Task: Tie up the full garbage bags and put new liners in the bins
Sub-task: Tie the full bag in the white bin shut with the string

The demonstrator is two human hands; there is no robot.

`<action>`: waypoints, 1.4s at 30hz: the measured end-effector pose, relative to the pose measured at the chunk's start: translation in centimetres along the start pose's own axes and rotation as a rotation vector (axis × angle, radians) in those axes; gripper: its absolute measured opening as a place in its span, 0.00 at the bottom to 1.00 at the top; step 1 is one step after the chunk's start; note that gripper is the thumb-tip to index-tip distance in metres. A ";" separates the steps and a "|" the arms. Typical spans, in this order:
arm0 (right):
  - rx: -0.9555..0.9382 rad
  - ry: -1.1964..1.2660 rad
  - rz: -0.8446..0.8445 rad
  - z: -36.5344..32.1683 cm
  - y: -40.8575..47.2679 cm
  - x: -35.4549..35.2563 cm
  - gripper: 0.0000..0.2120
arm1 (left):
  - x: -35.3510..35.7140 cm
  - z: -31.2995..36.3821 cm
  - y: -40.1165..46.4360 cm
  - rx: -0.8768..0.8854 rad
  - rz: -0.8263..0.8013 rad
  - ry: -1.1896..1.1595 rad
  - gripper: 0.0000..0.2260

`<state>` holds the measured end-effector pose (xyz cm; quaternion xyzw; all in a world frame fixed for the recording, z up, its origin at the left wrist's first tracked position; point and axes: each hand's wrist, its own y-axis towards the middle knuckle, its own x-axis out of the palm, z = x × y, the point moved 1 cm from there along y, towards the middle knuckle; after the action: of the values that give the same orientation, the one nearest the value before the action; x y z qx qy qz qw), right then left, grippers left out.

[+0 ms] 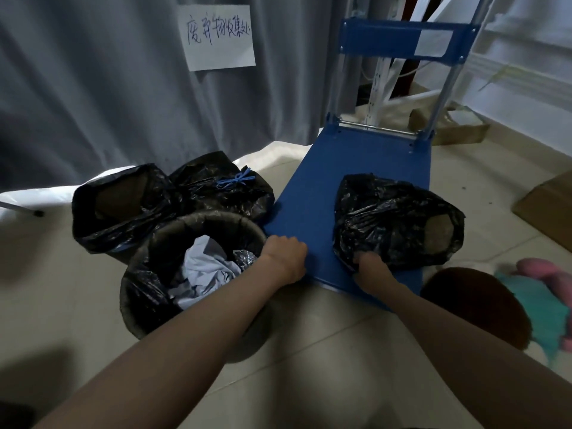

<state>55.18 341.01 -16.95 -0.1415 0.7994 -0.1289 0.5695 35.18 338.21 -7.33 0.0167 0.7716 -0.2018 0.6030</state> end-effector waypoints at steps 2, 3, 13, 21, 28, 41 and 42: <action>-0.089 0.049 0.007 -1.6 -0.1 0.5 0.11 | 0.2 -0.3 -0.3 0.005 0.005 0.013 0.13; -0.127 0.066 0.017 -2.5 -0.3 0.4 0.09 | 0.2 -0.5 -0.5 0.008 0.009 0.002 0.13; -0.145 0.515 0.004 -14.3 -3.5 -4.5 0.18 | -2.4 -9.0 -4.8 -0.116 0.282 -0.297 0.17; -0.146 0.170 0.035 -20.6 -5.3 -5.2 0.13 | 1.2 -19.8 -10.2 -0.458 0.075 -0.251 0.15; -0.141 0.074 0.015 -22.2 -5.2 -6.4 0.16 | -0.9 -21.5 -10.3 -0.470 0.093 -0.251 0.13; -0.248 0.027 0.173 -22.8 -4.0 -5.6 0.12 | 1.1 -23.7 -10.3 -0.536 0.309 -0.476 0.07; -0.263 0.016 0.194 -22.7 -4.0 -5.5 0.11 | 1.4 -23.8 -10.3 -0.524 0.330 -0.508 0.05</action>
<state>35.69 340.41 -3.41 -0.1361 0.8238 0.0313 0.5494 10.09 336.35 -1.07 -0.0643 0.6102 0.1036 0.7828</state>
